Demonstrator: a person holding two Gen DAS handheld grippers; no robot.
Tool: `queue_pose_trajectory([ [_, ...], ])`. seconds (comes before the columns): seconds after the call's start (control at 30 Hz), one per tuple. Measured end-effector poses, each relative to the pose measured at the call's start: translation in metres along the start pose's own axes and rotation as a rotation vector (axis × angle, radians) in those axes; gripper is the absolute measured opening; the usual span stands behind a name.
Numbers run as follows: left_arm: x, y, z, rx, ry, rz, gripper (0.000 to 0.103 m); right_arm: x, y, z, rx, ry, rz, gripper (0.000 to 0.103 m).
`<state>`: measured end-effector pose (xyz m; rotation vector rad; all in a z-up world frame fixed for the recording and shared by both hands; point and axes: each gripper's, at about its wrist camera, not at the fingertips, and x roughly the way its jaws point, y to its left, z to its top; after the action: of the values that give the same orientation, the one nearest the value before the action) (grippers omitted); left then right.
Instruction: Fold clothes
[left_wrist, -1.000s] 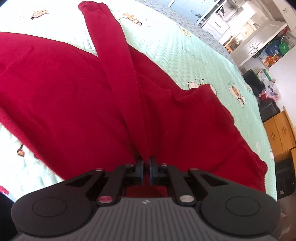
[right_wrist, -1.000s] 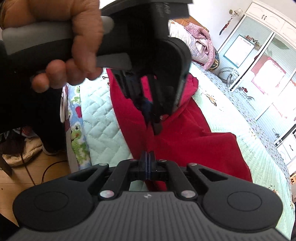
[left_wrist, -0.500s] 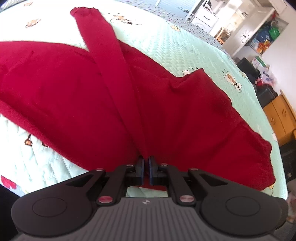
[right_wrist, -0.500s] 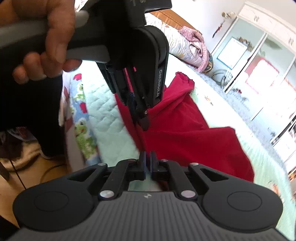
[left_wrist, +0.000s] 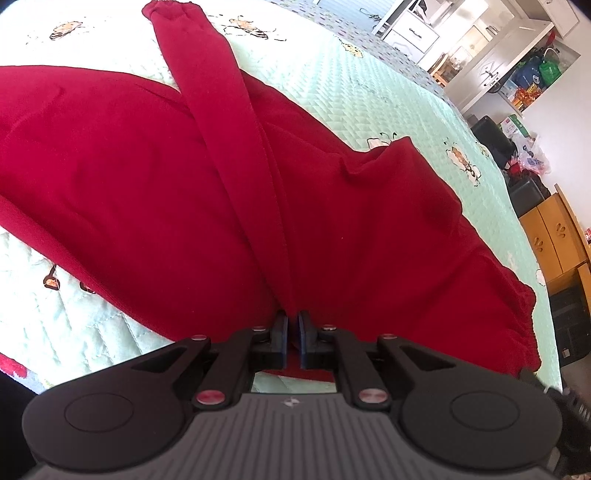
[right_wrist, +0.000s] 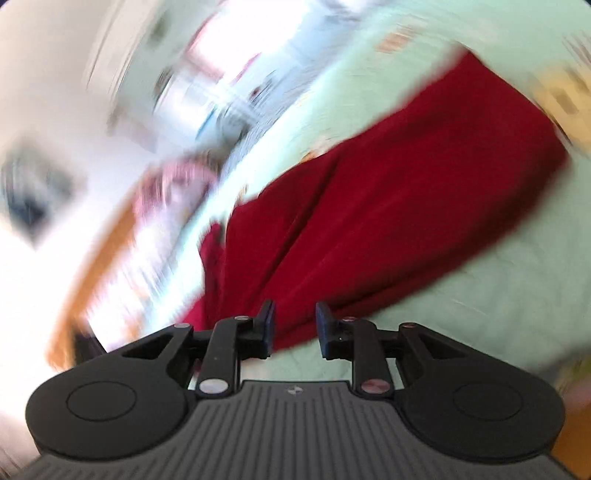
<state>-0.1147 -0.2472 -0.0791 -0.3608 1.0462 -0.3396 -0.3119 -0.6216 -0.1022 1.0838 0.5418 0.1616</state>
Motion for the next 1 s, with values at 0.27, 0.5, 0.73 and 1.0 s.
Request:
queue_pose_trajectory([
  [0.27,0.0,0.002,0.001,-0.01,0.008,-0.003,0.007,0.023,-0.02,-0.011,0.221,0.017,0.032,0.033],
  [0.5,0.002,0.003,0.002,-0.014,0.012,-0.004,0.007,0.021,-0.016,-0.017,0.241,0.018,-0.033,0.036],
  [0.73,0.003,0.005,0.002,-0.02,0.015,-0.009,0.007,0.024,-0.013,-0.017,0.266,0.014,-0.042,0.048],
  [1.0,0.003,0.007,0.003,-0.026,0.016,-0.018,0.008,0.026,-0.02,-0.014,0.313,0.009,-0.045,0.05],
])
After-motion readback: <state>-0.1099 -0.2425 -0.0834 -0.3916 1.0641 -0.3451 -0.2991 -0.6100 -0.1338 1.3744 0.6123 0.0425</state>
